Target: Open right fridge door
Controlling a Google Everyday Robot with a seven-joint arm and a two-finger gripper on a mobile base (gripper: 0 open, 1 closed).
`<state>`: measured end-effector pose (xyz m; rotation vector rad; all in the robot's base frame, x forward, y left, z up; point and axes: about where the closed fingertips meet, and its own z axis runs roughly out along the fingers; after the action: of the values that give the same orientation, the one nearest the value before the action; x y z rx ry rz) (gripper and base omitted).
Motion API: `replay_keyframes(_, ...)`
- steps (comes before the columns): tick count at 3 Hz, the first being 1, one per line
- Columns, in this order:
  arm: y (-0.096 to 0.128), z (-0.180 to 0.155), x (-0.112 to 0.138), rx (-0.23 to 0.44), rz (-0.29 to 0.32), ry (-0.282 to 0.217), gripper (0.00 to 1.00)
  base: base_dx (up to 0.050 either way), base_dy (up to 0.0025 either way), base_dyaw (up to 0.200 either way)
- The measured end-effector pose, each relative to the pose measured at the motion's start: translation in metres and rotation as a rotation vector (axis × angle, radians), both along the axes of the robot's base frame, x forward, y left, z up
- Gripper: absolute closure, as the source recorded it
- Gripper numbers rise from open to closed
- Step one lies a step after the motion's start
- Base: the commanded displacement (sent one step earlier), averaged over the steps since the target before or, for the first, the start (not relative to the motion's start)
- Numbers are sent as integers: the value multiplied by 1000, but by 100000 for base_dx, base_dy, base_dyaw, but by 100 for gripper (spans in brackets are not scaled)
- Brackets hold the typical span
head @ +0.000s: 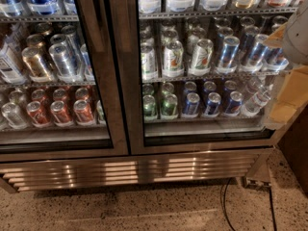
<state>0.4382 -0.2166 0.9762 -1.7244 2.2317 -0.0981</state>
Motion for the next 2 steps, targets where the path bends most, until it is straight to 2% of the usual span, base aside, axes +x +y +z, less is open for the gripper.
replay_keyframes(1,5,-7,8,40,-14,22,0,0,0,0)
replay_keyframes(2,36,-38,30,179,61,69,0,0,0,0)
